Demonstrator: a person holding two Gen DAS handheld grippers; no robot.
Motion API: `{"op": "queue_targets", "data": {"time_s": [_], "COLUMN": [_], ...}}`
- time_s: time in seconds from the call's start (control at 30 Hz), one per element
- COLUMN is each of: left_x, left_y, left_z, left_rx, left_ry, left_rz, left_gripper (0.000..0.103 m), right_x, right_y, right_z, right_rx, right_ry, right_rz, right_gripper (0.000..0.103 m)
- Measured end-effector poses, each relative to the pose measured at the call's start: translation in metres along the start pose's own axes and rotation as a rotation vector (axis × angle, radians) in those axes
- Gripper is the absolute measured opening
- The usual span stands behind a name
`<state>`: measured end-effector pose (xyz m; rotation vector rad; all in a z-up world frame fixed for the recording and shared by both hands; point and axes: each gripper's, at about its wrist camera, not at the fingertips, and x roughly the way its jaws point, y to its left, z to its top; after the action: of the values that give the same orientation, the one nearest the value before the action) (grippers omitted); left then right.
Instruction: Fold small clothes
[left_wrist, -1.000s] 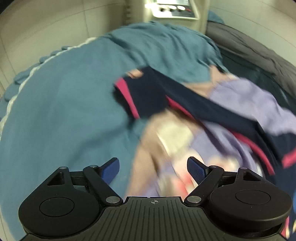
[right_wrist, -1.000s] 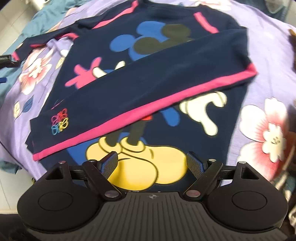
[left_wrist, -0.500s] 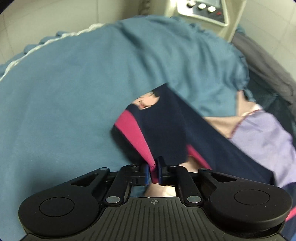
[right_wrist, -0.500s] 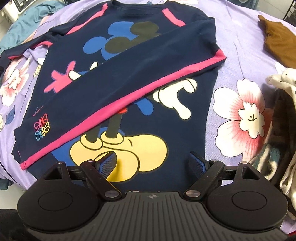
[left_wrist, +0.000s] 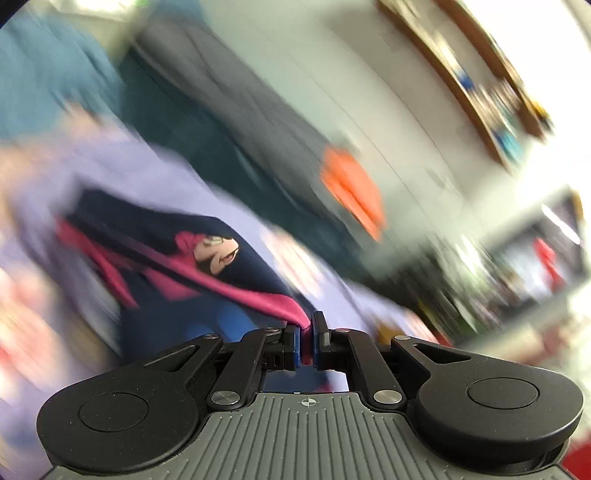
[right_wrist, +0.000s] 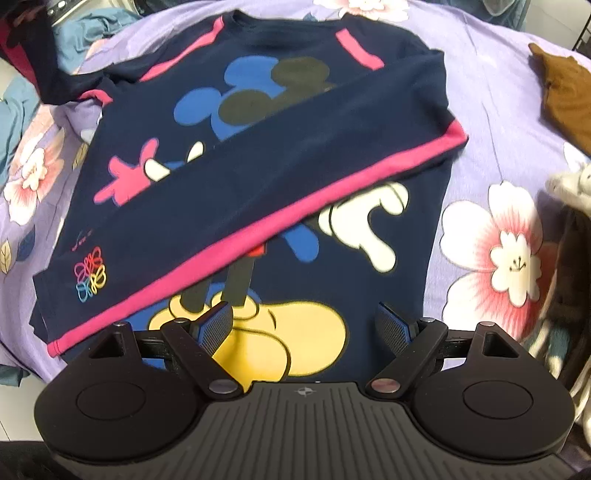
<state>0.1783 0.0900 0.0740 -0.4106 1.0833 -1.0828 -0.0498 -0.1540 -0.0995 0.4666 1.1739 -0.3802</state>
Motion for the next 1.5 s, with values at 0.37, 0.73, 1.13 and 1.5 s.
{"op": "queue_targets", "data": {"time_s": [0.37,0.73,1.13,1.5], "left_x": [0.146,0.103,0.063,0.057], "left_y": [0.045,0.041,0.075,0.079], "left_z": [-0.156,-0.173,-0.17,-0.127], "left_rx": [0.102,0.192,-0.041,0.018], "left_ry": [0.69,0.624,0.49,0.429], "left_rz": [0.294,0.498,0.584,0.629], "left_gripper": [0.056,0.103,0.103,0.103], "right_x": [-0.014,0.006,0.045,-0.022], "right_y": [-0.065,-0.033,0.047,-0.004], "right_z": [-0.006,0.011,0.019,0.02], "right_rx": [0.277,0.154,-0.184,-0.157], "right_ry": [-0.023,0.015,0.1,0.041], "right_rz": [0.11,0.389,0.278,0.458], "right_gripper": [0.086,0.053,0.02,0.003]}}
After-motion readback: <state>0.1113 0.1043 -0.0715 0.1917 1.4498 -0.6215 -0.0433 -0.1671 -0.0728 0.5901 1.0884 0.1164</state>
